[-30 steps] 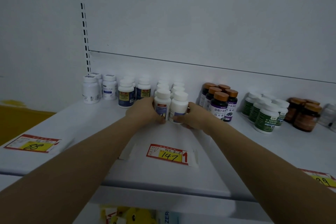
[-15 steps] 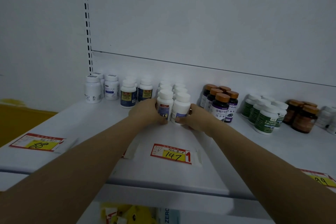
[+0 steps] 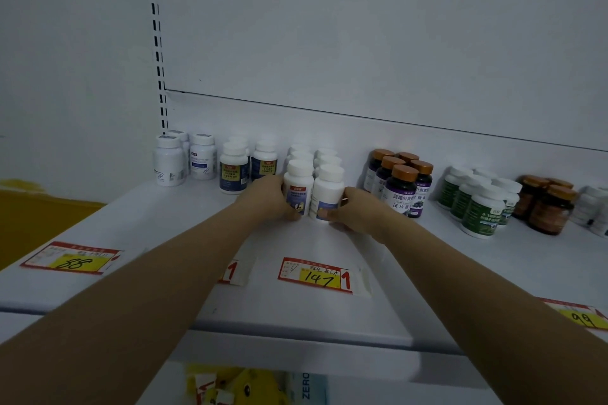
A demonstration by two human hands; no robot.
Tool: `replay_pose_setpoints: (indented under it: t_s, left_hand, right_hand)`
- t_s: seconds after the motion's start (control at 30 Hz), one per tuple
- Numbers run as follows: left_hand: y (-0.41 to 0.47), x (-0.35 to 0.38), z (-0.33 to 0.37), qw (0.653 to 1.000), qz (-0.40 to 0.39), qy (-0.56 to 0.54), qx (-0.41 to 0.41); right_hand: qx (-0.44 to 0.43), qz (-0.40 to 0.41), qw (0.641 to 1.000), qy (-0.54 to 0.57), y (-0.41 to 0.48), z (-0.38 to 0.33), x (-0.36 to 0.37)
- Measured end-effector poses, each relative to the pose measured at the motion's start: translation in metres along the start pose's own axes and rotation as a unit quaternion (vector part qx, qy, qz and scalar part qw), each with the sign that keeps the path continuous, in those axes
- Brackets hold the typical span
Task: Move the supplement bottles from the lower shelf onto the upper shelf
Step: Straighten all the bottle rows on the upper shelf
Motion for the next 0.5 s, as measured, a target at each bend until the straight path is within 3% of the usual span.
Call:
replay_pose_setpoints:
  t_s: [0.2,0.37,0.5]
  left_hand:
    - [0.000,0.002,0.002,0.999,-0.026,0.022,-0.008]
    - [-0.015,0.000,-0.006,0.997,-0.025,0.003,-0.067]
    - [-0.041,-0.009,0.029,0.992,0.082,0.094,-0.025]
  right_hand:
    - [0.015,-0.004,1.000,-0.012,-0.005,0.002,0.002]
    - [0.053,-0.004,0.997,-0.052,-0.021,0.007,-0.005]
    - [0.097,-0.025,0.989,-0.108,-0.048,0.030,-0.024]
Point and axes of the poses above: each hand's wrist, its own y-axis towards the middle knuckle, its own x-axis out of the palm, z = x × y, the point moved 8 cm from there along y, towards the middle knuckle, and after that the axes turned 14 degrees about -z, right-handed, at the moved point
